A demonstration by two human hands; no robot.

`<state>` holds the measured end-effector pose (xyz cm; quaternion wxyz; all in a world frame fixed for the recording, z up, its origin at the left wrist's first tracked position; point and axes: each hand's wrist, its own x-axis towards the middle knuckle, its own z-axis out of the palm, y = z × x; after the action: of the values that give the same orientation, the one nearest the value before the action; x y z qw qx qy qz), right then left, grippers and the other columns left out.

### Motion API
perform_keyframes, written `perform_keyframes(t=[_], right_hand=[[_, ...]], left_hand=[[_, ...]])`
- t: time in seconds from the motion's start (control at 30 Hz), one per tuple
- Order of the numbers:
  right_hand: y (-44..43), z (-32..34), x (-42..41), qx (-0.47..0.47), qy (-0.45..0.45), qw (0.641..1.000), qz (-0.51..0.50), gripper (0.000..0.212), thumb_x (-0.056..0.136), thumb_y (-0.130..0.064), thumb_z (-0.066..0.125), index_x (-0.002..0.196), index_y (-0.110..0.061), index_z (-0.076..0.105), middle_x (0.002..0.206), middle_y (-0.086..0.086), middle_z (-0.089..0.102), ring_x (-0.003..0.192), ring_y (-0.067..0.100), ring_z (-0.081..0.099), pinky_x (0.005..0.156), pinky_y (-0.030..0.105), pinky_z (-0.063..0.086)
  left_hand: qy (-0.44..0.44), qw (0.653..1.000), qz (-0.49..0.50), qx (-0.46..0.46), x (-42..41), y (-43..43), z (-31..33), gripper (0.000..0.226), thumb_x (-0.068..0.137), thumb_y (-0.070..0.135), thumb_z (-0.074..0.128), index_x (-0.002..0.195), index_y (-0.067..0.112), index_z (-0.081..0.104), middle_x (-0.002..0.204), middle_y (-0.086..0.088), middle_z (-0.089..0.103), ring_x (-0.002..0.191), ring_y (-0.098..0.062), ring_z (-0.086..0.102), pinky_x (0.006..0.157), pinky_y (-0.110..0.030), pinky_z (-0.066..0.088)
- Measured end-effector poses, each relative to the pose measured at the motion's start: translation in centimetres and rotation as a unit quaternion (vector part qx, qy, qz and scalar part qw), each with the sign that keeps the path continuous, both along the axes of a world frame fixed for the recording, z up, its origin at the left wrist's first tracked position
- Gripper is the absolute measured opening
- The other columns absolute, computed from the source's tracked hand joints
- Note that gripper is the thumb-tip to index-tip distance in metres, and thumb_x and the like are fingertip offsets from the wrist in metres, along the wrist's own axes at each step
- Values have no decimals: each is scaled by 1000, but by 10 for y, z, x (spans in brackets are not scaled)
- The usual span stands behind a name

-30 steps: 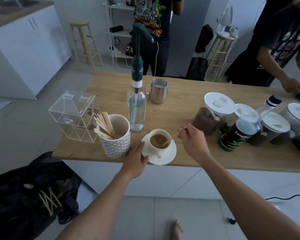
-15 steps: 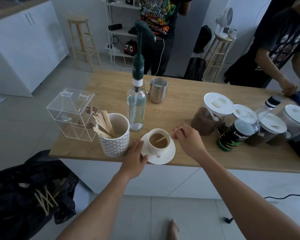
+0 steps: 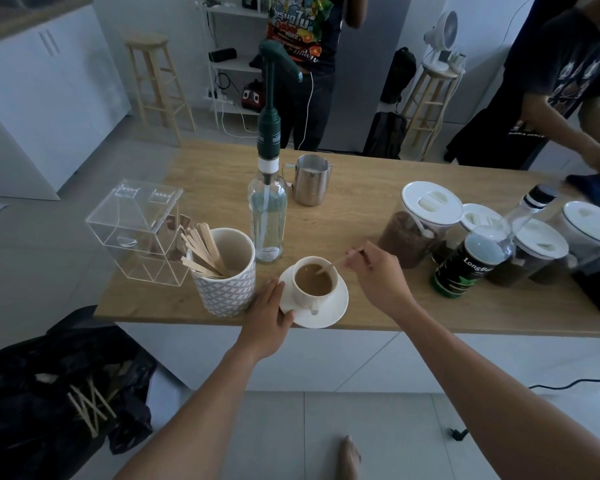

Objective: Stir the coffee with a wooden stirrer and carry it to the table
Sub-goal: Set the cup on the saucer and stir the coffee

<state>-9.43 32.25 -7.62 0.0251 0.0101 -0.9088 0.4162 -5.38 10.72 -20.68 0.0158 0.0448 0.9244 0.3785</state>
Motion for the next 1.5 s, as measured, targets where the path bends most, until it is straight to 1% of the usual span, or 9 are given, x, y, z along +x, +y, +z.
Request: perform_keyframes(t=[0.2,0.3,0.57,0.7,0.83,1.0,1.1,1.27,1.5], right_hand=[[5,1,-1,28,30,998,-38,29,93,-30,44,76,-15,63,72,-2,71,64,17,63,62,38,52],[-2,1,0,10,-7,1000,7,24,94,-23,49,77,-21,66,76,-11,73,76,10,67,72,33,52],[-4,2,0,3,-24,1000,14,24,93,-22,48,81,-19,69,78,-8,74,78,11,68,73,28,51],[3,2,0,32,25,998,-37,27,91,-25,44,79,-11,63,71,1,72,68,22,64,63,37,52],[-2,2,2,13,-19,999,24,24,94,-22,48,77,-24,66,76,-11,73,78,10,68,74,31,52],[2,-1,0,12,13,999,-41,26,95,-27,44,83,-12,62,74,-2,72,73,20,67,68,39,54],[-3,-1,4,-4,-11,1000,1,23,95,-25,45,82,-19,63,77,-9,71,78,15,67,73,35,52],[4,-3,0,2,5,999,-47,26,96,-27,43,81,-14,61,75,0,70,64,17,61,60,35,49],[2,-2,3,16,14,999,-35,24,94,-26,42,84,-17,63,75,-5,70,71,18,65,66,38,53]], left_hand=[[-3,1000,1,-1,1,0,1,64,98,33,50,153,12,25,164,-6,20,151,-21,12,121,-34,9],[-5,1000,0,-2,0,0,1,64,99,32,50,154,11,25,164,-5,19,152,-20,11,121,-35,9],[-4,1000,1,-1,1,0,1,64,99,32,49,154,12,25,164,-4,18,152,-19,11,122,-36,10],[-6,1000,5,-6,1,1,2,64,98,31,50,154,12,25,164,-5,18,152,-20,11,121,-34,9],[-4,1000,4,-12,1,1,2,64,99,31,50,154,11,24,164,-6,18,152,-21,11,121,-35,9],[-1,1000,2,-12,1,1,2,64,98,31,50,154,11,25,164,-6,19,152,-21,11,122,-36,11],[1,1000,2,-9,0,1,0,64,98,32,50,154,13,25,164,-4,21,152,-20,12,122,-36,12],[0,1000,2,-5,0,1,0,64,98,32,50,154,13,25,163,-4,21,151,-20,12,122,-36,12],[-6,1000,4,-14,-1,1,-1,65,97,33,50,153,14,25,164,-6,20,151,-22,14,122,-38,13]])
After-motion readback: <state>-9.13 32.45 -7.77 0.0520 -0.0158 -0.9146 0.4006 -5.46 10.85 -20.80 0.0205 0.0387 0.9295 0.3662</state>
